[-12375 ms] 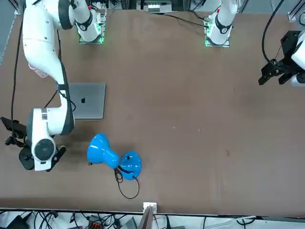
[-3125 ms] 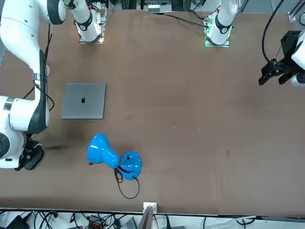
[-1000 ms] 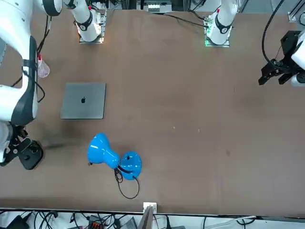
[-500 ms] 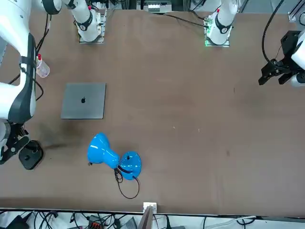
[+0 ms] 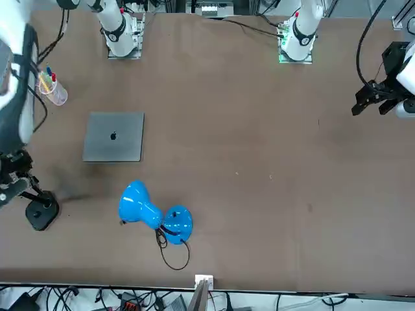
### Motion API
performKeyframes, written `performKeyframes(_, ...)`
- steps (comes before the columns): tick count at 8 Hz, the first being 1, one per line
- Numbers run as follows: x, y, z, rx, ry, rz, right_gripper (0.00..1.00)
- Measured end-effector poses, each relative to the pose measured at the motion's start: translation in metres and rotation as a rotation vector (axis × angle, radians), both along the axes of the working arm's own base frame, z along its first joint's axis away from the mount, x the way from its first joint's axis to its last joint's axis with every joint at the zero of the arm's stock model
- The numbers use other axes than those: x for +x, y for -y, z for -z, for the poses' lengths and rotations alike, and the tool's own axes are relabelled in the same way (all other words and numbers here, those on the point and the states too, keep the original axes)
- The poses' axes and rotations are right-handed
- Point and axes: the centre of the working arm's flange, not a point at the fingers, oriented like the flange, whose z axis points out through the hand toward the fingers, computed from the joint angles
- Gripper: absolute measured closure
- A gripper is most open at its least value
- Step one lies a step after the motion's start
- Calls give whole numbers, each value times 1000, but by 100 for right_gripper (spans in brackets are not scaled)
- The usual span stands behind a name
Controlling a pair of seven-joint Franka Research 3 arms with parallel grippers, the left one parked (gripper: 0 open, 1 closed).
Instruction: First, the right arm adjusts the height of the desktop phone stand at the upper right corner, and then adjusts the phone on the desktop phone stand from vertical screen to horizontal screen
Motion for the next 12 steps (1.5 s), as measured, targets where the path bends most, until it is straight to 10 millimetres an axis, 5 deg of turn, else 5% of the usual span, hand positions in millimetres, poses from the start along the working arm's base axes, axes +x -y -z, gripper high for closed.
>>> performKeyframes(3,-30,-14,-57,100,67,152,0)
performKeyframes(6,-64,-17,-93,154,118,288,0)
performKeyframes(10,-110,-24,-107,234,168,396,0)
performKeyframes(12,-140,-49,-107,257,195,458,0)
